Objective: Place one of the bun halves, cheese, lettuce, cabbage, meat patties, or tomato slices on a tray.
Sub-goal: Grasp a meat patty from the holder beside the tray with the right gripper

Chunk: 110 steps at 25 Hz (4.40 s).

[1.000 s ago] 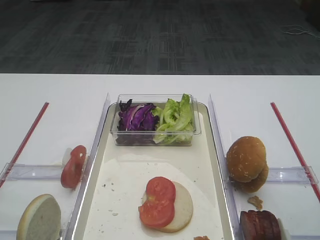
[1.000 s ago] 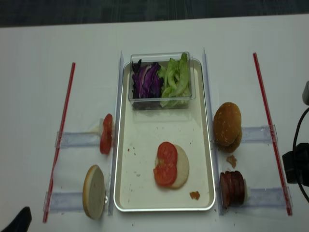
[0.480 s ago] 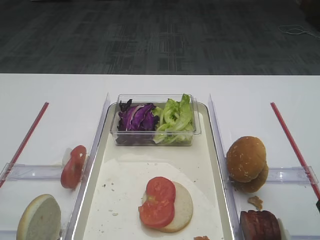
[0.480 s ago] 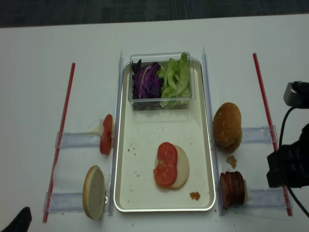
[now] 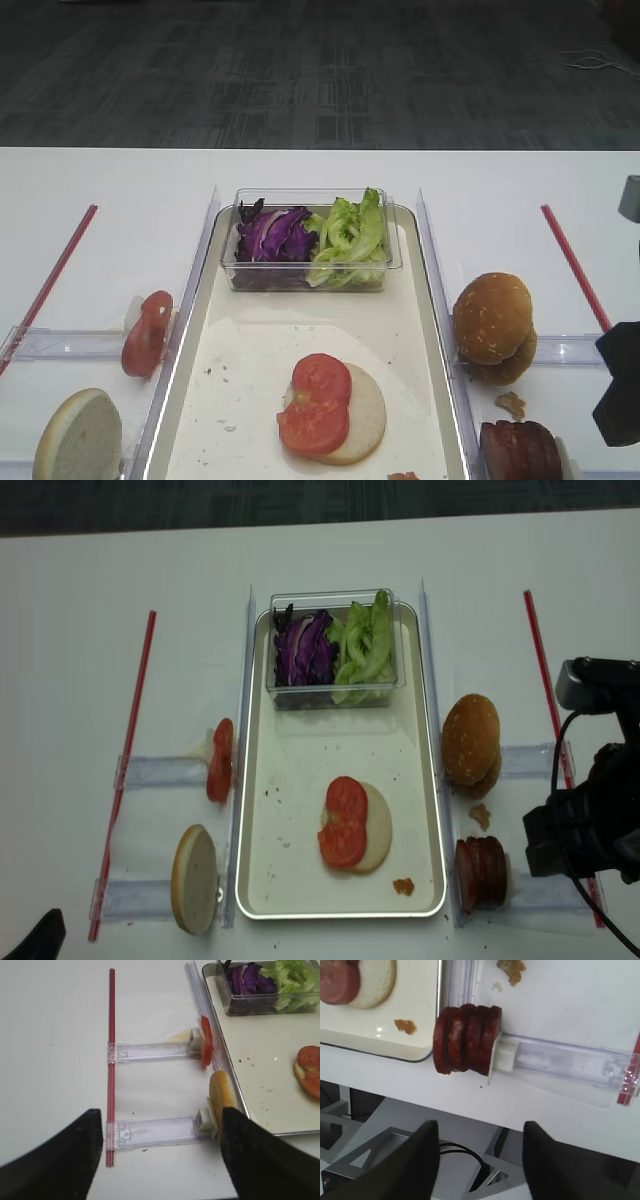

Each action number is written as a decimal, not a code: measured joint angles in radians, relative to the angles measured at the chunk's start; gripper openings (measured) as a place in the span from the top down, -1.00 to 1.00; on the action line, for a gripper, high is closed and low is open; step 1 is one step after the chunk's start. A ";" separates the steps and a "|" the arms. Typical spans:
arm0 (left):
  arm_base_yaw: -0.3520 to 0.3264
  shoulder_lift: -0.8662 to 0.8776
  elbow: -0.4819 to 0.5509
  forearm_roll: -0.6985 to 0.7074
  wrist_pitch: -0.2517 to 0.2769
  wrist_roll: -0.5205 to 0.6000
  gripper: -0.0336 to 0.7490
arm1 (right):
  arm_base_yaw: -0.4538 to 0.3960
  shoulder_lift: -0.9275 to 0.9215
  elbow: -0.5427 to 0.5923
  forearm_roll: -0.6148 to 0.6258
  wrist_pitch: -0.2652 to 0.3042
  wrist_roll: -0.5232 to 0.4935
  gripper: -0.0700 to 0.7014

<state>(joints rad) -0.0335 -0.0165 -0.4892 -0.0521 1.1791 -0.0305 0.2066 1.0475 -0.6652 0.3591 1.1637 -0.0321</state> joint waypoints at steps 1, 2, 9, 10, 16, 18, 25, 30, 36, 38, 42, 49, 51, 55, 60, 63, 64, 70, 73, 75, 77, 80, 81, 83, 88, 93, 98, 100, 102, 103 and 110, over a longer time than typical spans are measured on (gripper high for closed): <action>0.000 0.000 0.000 0.000 0.000 0.000 -0.28 | 0.012 0.000 0.000 0.000 -0.004 0.010 -0.22; 0.000 0.000 0.000 0.000 0.000 -0.002 -0.28 | 0.027 0.000 0.000 0.000 -0.012 0.019 -0.22; 0.000 0.000 0.000 0.010 0.000 -0.011 -0.28 | 0.102 0.055 -0.030 -0.006 -0.018 0.068 -0.22; 0.000 0.000 0.000 0.012 0.000 -0.011 -0.28 | 0.113 0.065 -0.041 -0.008 -0.018 0.076 -0.22; 0.000 0.000 0.000 0.016 0.000 -0.012 -0.28 | 0.188 0.145 -0.119 -0.036 -0.016 0.131 -0.22; 0.000 0.000 0.000 0.016 0.000 -0.012 -0.28 | 0.219 0.173 -0.136 -0.054 -0.014 0.156 -0.22; 0.000 0.000 0.000 0.018 0.000 -0.012 -0.28 | 0.325 0.232 -0.150 -0.122 -0.028 0.268 -0.20; 0.000 0.000 0.000 0.018 0.000 -0.014 -0.28 | 0.364 0.275 -0.150 -0.135 -0.041 0.304 -0.09; 0.000 0.000 0.000 0.019 0.000 -0.014 -0.28 | 0.370 0.325 -0.150 -0.133 -0.076 0.304 -0.08; 0.000 0.000 0.000 0.019 0.000 -0.014 -0.28 | 0.370 0.337 -0.150 -0.129 -0.084 0.304 -0.08; 0.000 0.000 0.000 0.020 0.000 -0.016 -0.28 | 0.370 0.370 -0.150 -0.125 -0.097 0.304 -0.08; 0.000 0.000 0.000 0.020 0.000 -0.016 -0.28 | 0.370 0.424 -0.152 -0.114 -0.123 0.299 -0.08; 0.000 0.000 0.000 0.020 0.000 -0.018 -0.28 | 0.370 0.441 -0.152 -0.112 -0.128 0.292 -0.08; 0.000 0.000 0.000 0.020 0.000 -0.020 -0.28 | 0.370 0.464 -0.154 -0.095 -0.144 0.279 -0.08; 0.000 0.000 0.000 0.020 0.000 -0.022 -0.28 | 0.370 0.479 -0.155 -0.084 -0.164 0.271 -0.08; 0.000 0.000 0.000 0.021 0.000 -0.022 -0.28 | 0.370 0.487 -0.158 -0.084 -0.174 0.271 -0.07; 0.000 0.000 0.000 0.021 0.000 -0.022 -0.28 | 0.370 0.492 -0.159 -0.082 -0.176 0.269 -0.06; 0.000 0.000 0.000 0.021 0.000 -0.022 -0.28 | 0.370 0.532 -0.159 -0.063 -0.187 0.251 -0.03; 0.000 0.000 0.000 0.021 0.000 -0.022 -0.28 | 0.370 0.550 -0.159 -0.063 -0.191 0.248 -0.03; 0.000 0.000 0.000 0.021 0.000 -0.022 -0.28 | 0.370 0.554 -0.159 -0.063 -0.195 0.248 -0.03; 0.000 0.000 0.000 0.021 0.000 -0.022 -0.28 | 0.370 0.556 -0.159 -0.064 -0.197 0.247 -0.03; 0.000 0.000 0.000 0.021 0.000 -0.022 -0.28 | 0.370 0.558 -0.159 -0.075 -0.200 0.247 0.05; 0.000 0.000 0.000 0.021 0.000 -0.022 -0.28 | 0.370 0.558 -0.159 -0.079 -0.200 0.247 0.11; 0.000 0.000 0.000 0.021 0.000 -0.022 -0.28 | 0.370 0.560 -0.159 -0.084 -0.200 0.247 0.19; 0.000 0.000 0.000 0.021 0.000 -0.022 -0.28 | 0.370 0.580 -0.159 -0.092 -0.198 0.257 0.28; 0.000 0.000 0.000 0.022 0.000 -0.022 -0.28 | 0.370 0.589 -0.159 -0.107 -0.185 0.291 0.31; 0.000 0.000 0.000 0.022 0.000 -0.023 -0.28 | 0.370 0.589 -0.159 -0.124 -0.185 0.296 0.41; 0.000 0.000 0.000 0.022 0.000 -0.023 -0.28 | 0.370 0.589 -0.159 -0.126 -0.184 0.297 0.46; 0.000 0.000 0.000 0.022 0.000 -0.023 -0.28 | 0.370 0.589 -0.159 -0.127 -0.184 0.298 0.51; 0.000 0.000 0.000 0.022 0.000 -0.023 -0.28 | 0.370 0.589 -0.159 -0.127 -0.184 0.296 0.54; 0.000 0.000 0.000 0.022 0.000 -0.023 -0.28 | 0.370 0.589 -0.159 -0.124 -0.178 0.296 0.59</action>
<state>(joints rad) -0.0335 -0.0165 -0.4892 -0.0297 1.1791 -0.0535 0.5768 1.6360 -0.8244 0.2348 0.9856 0.2640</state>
